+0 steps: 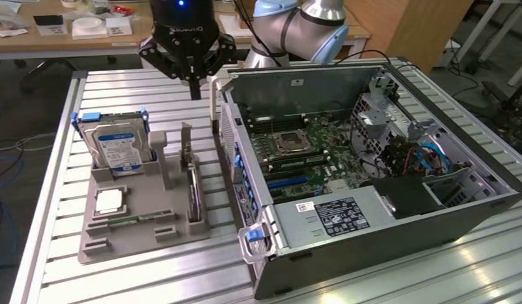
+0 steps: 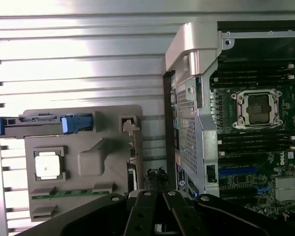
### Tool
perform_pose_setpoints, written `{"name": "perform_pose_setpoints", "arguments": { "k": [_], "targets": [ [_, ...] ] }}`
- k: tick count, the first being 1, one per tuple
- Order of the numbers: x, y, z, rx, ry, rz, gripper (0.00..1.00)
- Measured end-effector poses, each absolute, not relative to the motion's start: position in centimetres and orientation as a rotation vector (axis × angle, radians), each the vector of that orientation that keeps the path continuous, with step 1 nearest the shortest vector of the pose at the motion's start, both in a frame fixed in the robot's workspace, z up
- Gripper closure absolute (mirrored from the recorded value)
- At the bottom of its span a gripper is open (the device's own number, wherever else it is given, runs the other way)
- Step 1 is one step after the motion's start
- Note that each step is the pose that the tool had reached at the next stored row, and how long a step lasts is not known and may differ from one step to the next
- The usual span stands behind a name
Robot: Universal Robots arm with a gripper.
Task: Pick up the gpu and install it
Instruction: 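Reach for the gpu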
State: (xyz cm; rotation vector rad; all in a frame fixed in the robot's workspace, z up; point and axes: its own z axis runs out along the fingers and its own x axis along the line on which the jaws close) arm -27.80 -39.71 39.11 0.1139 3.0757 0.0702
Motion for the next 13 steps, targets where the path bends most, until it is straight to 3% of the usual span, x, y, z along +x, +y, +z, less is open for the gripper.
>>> {"name": "perform_pose_setpoints", "arguments": {
  "k": [13],
  "targets": [
    [-28.82,-40.42,39.09,0.114,3.075,0.07,0.89]
  ]
}}
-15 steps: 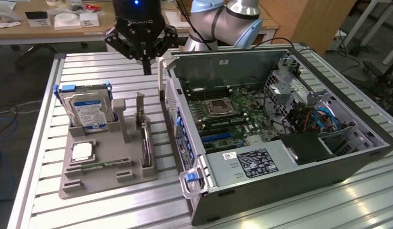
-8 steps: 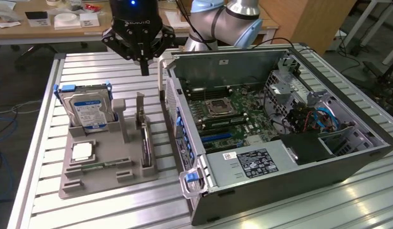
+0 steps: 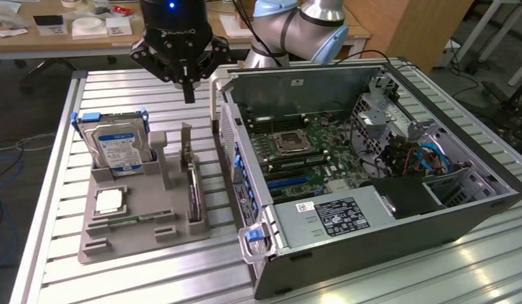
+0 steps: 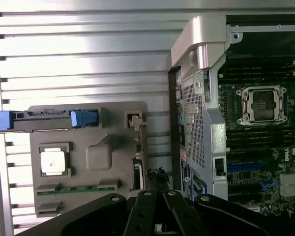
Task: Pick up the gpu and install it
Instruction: 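Reach for the gpu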
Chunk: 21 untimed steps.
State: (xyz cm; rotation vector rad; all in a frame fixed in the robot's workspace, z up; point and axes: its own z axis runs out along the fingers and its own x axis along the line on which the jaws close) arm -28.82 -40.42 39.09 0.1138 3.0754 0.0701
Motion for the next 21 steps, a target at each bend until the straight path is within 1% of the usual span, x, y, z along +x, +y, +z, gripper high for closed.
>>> {"name": "perform_pose_setpoints", "arguments": {
  "k": [21],
  "targets": [
    [-29.2,-45.1,39.1,0.114,3.075,0.07,0.89]
  ]
}}
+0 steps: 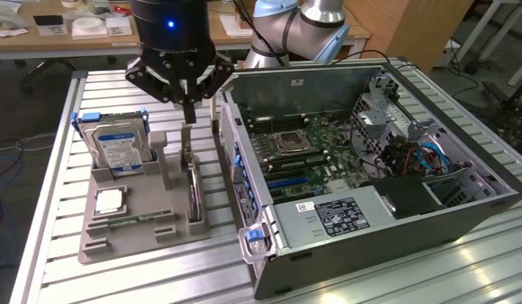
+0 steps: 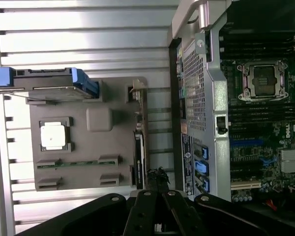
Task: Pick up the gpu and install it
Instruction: 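Reach for the gpu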
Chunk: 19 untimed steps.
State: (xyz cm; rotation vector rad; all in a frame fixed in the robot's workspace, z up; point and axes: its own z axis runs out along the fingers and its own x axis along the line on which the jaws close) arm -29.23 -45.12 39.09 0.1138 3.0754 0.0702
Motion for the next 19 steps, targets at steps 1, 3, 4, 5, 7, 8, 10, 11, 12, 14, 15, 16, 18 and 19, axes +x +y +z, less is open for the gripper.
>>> {"name": "perform_pose_setpoints", "arguments": {
  "k": [1,3,4,5,7,8,10,11,12,14,15,16,18,19],
  "targets": [
    [-29.2,-45.3,39.1,0.114,3.075,0.07,0.89],
    [-29.3,-45.8,39.1,0.114,3.075,0.07,0.89],
    [-29.3,-46.0,39.1,0.114,3.075,0.07,0.89],
    [-29.3,-46.2,39.1,0.114,3.075,0.07,0.89],
    [-29.3,-46.5,39.1,0.114,3.075,0.07,0.89],
    [-29.3,-46.6,39.1,0.114,3.075,0.07,0.89],
    [-29.6,-46.6,39.0,0.114,3.075,0.07,0.89],
    [-29.8,-46.6,39.0,0.114,3.075,0.07,0.89],
    [-29.9,-46.6,39.0,0.114,3.075,0.07,0.89],
    [-30.2,-46.6,39.0,0.114,3.075,0.07,0.89],
    [-30.3,-46.6,39.0,0.114,3.075,0.07,0.89],
    [-30.4,-46.6,39.0,0.114,3.075,0.07,0.89],
    [-30.5,-46.6,39.0,0.114,3.075,0.07,0.89],
    [-30.5,-46.6,39.0,0.114,3.075,0.07,0.89]
  ]
}}
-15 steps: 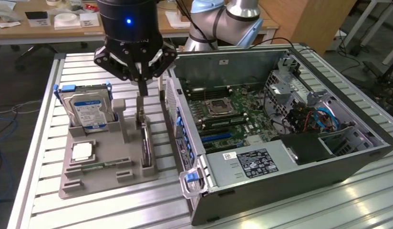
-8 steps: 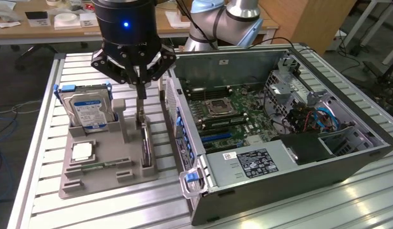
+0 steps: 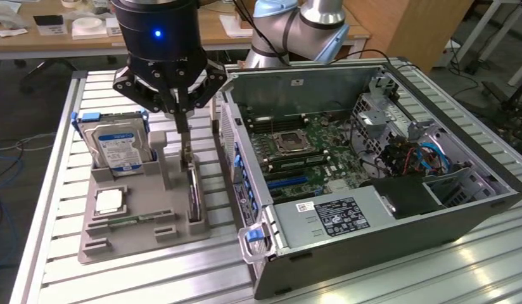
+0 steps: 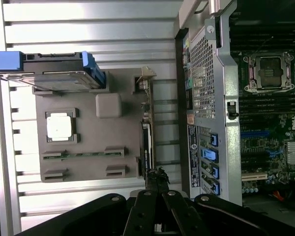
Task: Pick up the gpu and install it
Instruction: 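Reach for the gpu, then pick up the gpu and move the gpu toward the slot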
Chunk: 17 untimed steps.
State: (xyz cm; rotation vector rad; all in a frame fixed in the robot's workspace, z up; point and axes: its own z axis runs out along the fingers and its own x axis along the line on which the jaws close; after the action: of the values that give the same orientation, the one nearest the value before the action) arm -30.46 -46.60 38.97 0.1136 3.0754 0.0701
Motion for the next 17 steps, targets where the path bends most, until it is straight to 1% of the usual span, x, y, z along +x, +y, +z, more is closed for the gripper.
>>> {"name": "perform_pose_setpoints", "arguments": {
  "k": [17],
  "targets": [
    [-30.82,-46.6,38.96,0.114,3.075,0.07,0.89]
  ]
}}
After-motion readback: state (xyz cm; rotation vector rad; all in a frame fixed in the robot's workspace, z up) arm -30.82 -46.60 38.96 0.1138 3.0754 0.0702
